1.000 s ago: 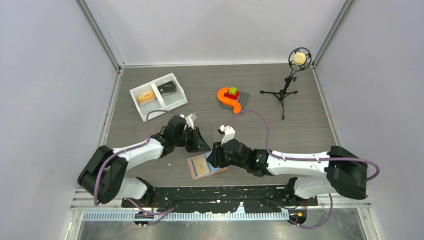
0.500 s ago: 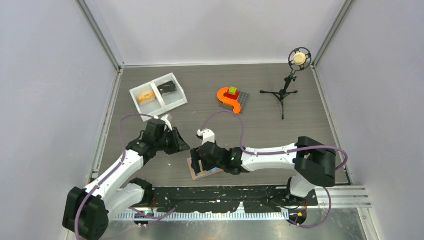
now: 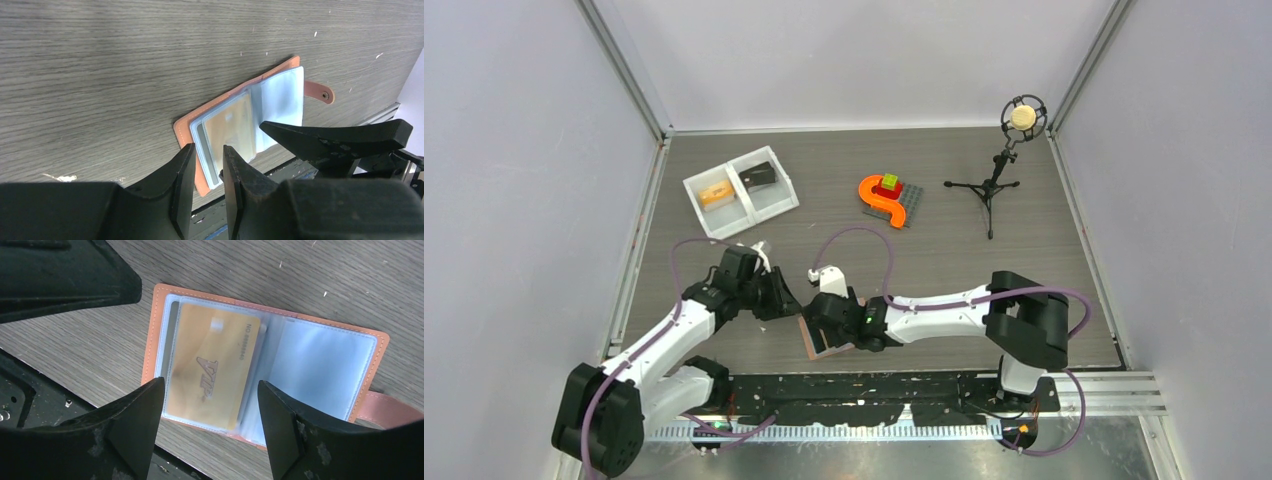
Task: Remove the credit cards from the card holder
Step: Remove the credit card from the card holder.
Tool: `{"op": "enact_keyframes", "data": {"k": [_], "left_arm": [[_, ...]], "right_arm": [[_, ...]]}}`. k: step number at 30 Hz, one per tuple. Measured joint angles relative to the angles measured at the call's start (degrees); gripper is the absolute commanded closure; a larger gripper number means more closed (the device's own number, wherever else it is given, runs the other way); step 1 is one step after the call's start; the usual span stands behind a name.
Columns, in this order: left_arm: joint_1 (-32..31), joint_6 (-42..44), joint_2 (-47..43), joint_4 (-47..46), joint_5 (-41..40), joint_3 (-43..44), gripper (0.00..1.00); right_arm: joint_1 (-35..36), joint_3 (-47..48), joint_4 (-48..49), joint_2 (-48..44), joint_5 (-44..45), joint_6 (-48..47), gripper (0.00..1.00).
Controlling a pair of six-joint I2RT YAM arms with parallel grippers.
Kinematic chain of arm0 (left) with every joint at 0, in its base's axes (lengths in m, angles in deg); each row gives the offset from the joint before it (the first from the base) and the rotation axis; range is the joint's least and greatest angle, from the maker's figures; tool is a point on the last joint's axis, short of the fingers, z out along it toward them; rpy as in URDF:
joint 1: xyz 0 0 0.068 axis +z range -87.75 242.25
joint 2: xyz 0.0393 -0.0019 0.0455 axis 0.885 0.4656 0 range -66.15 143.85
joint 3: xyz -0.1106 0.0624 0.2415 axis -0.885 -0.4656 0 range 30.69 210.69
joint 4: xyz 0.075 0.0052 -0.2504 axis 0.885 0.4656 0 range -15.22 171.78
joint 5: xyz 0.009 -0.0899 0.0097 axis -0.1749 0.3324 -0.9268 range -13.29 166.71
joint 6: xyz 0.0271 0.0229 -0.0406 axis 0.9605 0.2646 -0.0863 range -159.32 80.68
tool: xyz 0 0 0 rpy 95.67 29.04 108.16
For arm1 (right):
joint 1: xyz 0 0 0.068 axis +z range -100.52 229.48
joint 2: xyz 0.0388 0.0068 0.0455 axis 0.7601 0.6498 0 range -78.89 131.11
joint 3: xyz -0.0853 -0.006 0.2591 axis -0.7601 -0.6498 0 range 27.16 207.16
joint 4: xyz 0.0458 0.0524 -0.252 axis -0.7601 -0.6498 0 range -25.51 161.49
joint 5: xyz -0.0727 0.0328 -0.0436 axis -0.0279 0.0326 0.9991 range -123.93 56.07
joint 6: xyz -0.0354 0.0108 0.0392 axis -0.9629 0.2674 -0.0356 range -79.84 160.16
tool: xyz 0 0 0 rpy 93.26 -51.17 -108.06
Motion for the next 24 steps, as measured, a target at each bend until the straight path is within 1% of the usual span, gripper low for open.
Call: {"op": "enact_keyframes", "data": {"k": [13,17,24], "left_arm": [[0.0,0.04,1.73,-2.08,1.27,-2.05,0.72],[0.0,0.04,2.73,-2.84,1.57,-2.14,0.72],[0.0,0.04,2.99,-3.5,2.01,-2.14,0.72]], "right_arm": [[0.2,2.91,-1.92,3.41,0.15,0.31,0.22],[0.52,4.13,-3.39,4.24,0.98,0.48,0.24],[0.79,4.92,-4.57,4.81,2.1,1.29,0.31]]}}
